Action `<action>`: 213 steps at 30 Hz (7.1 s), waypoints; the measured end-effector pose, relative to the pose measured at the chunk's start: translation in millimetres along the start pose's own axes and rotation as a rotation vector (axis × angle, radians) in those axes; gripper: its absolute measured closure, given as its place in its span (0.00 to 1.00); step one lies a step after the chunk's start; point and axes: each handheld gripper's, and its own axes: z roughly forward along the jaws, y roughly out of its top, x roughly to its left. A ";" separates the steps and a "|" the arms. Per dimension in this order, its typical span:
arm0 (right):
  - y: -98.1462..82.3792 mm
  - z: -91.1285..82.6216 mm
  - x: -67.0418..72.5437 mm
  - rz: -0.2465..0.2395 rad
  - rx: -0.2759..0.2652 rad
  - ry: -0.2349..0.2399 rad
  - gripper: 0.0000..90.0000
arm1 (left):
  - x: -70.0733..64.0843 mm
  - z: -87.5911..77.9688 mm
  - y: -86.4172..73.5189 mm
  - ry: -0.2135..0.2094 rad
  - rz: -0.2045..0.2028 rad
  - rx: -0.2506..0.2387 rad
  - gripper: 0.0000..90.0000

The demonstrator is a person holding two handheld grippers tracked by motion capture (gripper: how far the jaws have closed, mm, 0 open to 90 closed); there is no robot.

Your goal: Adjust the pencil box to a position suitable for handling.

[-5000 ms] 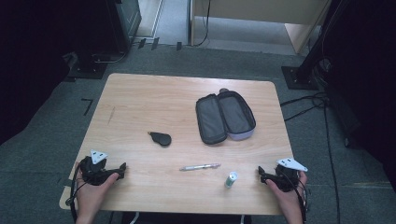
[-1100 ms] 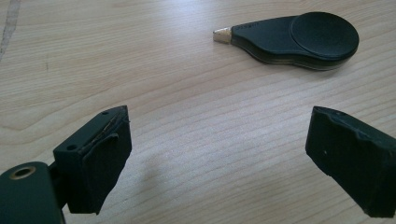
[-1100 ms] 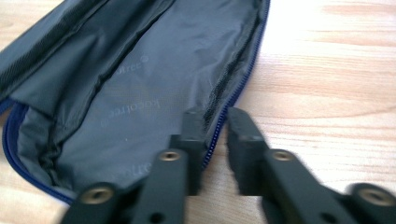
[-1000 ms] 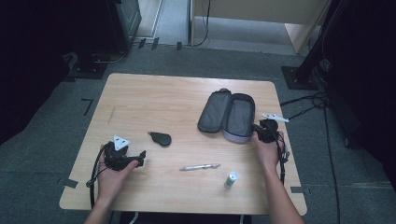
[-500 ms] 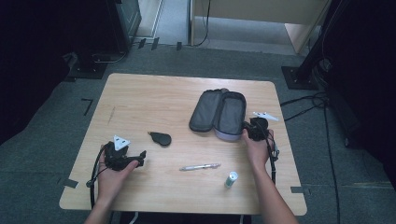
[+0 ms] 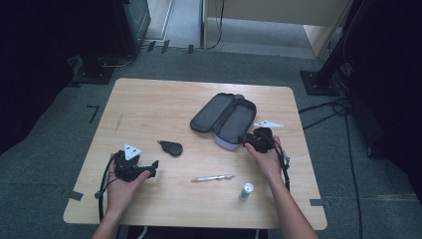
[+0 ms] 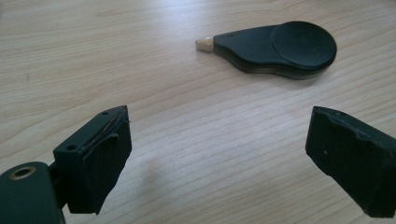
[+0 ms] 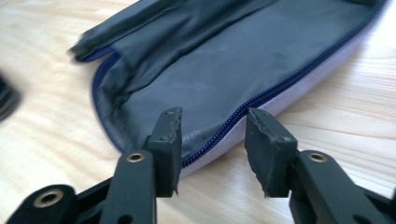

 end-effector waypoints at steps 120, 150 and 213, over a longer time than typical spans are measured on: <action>23.9 -11.7 -28.4 -0.018 -0.036 -0.153 0.64 | -101.0 58.9 79.2 -0.155 -0.051 -0.018 0.29; 13.2 -5.3 -9.7 -0.015 -0.021 -0.158 0.99 | -91.1 93.5 102.3 -0.078 0.064 0.077 1.00; -0.9 -2.6 28.6 -0.072 -0.073 0.057 0.47 | -28.0 68.2 88.4 -0.077 0.005 -0.001 0.45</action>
